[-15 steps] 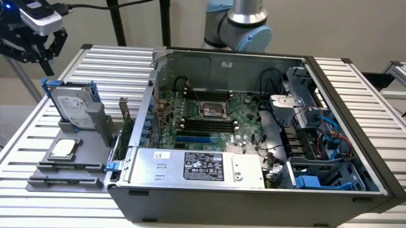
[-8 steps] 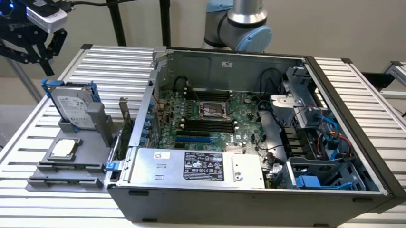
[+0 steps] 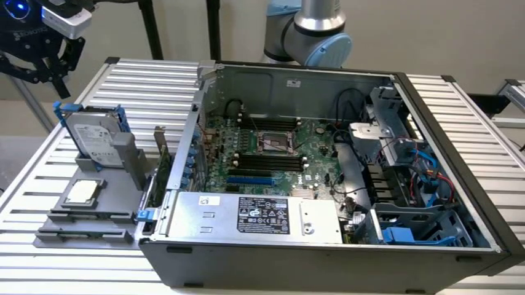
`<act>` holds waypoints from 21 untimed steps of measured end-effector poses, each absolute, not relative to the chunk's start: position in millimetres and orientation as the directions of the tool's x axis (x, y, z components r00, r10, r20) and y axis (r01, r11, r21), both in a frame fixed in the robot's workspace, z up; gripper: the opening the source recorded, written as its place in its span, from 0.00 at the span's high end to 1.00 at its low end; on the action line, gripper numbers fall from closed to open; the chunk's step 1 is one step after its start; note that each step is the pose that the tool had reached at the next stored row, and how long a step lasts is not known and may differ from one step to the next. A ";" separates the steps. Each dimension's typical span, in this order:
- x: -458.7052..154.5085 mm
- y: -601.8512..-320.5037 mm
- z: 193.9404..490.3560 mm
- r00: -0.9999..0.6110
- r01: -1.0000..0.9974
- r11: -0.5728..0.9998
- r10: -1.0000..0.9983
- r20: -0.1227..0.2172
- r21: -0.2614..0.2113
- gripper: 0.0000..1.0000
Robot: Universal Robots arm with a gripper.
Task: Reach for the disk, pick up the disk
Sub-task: 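Pick up the disk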
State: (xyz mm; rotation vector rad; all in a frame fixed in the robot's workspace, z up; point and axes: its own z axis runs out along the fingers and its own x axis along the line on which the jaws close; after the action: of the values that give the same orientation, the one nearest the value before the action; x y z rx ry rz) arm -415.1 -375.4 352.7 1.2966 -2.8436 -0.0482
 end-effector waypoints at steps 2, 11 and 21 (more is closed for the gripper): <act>-415.1 -375.4 352.8 -0.628 -0.778 0.628 -0.778 0.002 0.035 0.89; -415.1 -375.4 352.9 -0.494 -0.869 0.493 -0.870 0.002 0.035 0.89; -415.1 -375.4 352.9 -0.327 -0.944 0.327 -0.945 0.002 0.035 0.89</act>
State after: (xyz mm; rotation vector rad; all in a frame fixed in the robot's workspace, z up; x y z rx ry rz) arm -415.1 -375.4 352.9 1.8091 -2.5418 -0.0425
